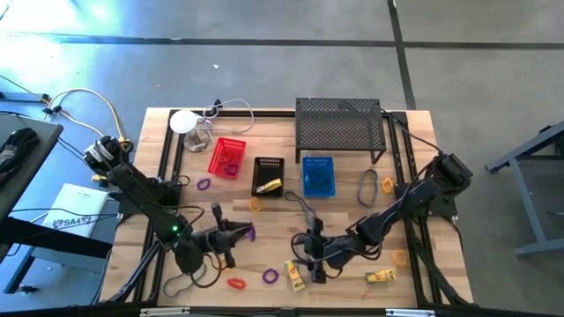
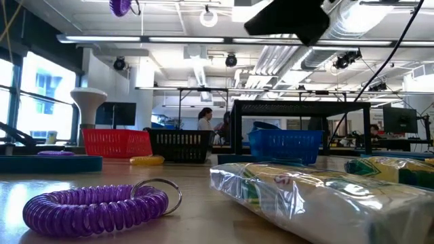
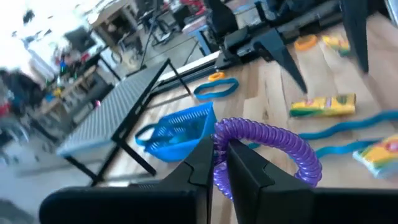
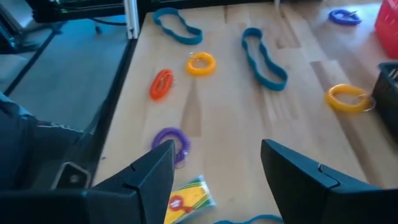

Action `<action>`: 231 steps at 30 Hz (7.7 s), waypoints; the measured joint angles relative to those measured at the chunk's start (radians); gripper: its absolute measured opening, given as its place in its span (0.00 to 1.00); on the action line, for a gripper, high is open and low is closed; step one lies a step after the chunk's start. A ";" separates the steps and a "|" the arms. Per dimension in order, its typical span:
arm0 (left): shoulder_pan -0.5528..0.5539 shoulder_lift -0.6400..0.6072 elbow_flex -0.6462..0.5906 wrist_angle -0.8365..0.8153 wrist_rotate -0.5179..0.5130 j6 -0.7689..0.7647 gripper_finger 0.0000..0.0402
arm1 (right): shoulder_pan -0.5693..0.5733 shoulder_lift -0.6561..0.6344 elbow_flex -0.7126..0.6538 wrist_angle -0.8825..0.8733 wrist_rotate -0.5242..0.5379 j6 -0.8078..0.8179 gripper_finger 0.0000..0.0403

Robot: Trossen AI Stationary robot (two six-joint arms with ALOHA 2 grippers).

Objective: Pick & Place Office Desk Supplies
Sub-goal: Put the bottom left purple wrist coil keychain into the orange bin, then put the blue rubber band into the blue bin

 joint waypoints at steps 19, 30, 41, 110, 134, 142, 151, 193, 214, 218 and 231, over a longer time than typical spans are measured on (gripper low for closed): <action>0.428 -0.005 0.002 -0.297 0.051 0.174 0.06 | 0.098 0.000 0.000 -0.015 0.116 0.135 0.56; 0.629 -0.005 0.002 -0.611 0.354 -0.310 0.06 | 0.104 0.000 0.000 -0.021 0.129 0.055 0.56; 0.478 -0.039 0.002 -0.731 0.301 -0.555 0.06 | 0.028 0.000 0.000 -0.019 0.128 -0.090 0.56; 1.215 -0.215 0.014 -0.912 0.885 0.140 0.11 | -0.092 0.076 0.000 0.050 0.021 0.100 0.56; 0.914 -0.270 0.028 -0.904 0.830 -0.178 0.28 | -0.141 0.076 0.000 0.069 0.022 -0.128 0.56; 0.760 -0.272 0.028 -0.911 1.022 -0.416 0.28 | -0.170 0.076 0.000 0.075 0.015 -0.190 0.56; 0.586 -0.266 0.028 -0.915 1.195 -0.600 0.28 | -0.190 0.076 0.000 0.119 0.014 -0.312 0.56; 0.240 0.180 0.027 -0.801 0.821 -0.785 0.28 | -0.077 0.076 0.000 0.085 -0.066 0.012 0.56; 0.317 0.181 0.026 -0.727 0.801 -0.731 0.01 | -0.059 0.076 0.000 0.085 0.008 0.033 0.56; 0.320 0.133 0.060 -0.710 0.770 -0.731 0.00 | -0.077 0.076 0.000 0.086 0.008 0.004 0.56; 0.279 0.057 0.094 -0.380 0.704 -0.597 0.00 | -0.202 0.076 0.000 0.138 -0.012 -0.139 0.56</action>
